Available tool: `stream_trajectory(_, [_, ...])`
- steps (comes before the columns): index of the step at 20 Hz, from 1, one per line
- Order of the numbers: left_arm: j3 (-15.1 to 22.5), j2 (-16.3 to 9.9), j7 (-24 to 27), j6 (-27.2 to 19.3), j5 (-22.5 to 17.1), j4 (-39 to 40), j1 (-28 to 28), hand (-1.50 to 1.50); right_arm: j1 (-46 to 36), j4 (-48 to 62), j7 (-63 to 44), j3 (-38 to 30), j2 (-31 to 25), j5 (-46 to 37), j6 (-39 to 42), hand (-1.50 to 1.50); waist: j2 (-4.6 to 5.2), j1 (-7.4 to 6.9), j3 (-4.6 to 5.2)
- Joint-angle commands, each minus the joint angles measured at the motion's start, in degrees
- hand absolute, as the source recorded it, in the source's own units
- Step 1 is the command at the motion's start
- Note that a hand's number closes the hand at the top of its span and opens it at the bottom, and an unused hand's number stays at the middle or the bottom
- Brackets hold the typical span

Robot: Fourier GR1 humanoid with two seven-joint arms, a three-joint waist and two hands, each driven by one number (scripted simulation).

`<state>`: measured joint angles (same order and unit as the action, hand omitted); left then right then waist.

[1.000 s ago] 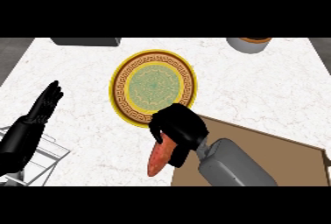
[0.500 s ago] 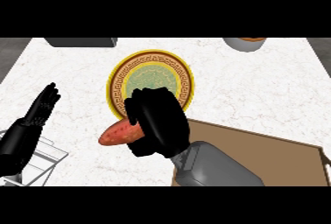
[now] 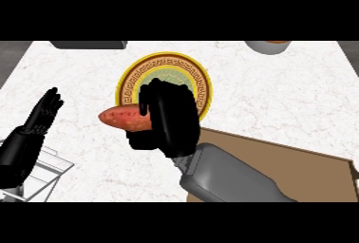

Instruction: Pick the sweet potato from the tray and place it in the plate

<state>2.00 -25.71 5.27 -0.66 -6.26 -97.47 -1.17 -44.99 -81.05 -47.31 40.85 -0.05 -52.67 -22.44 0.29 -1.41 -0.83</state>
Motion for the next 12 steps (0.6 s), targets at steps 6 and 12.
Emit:
stream_trajectory(6, [0.77, 5.13, -10.56, -2.78, -3.55, 8.21, 1.62, 0.0, -4.07, 11.11, -1.06, -2.26, 0.05, 0.99, -4.41, 1.5, 0.99, 1.14, 0.85])
stream_trajectory(12, [1.83, 5.66, -10.64, -3.18, -3.26, 7.12, 1.82, 0.0, -3.69, 19.27, 5.74, -4.69, 0.04, 8.22, 1.24, 1.5, 1.57, 1.3, 0.78])
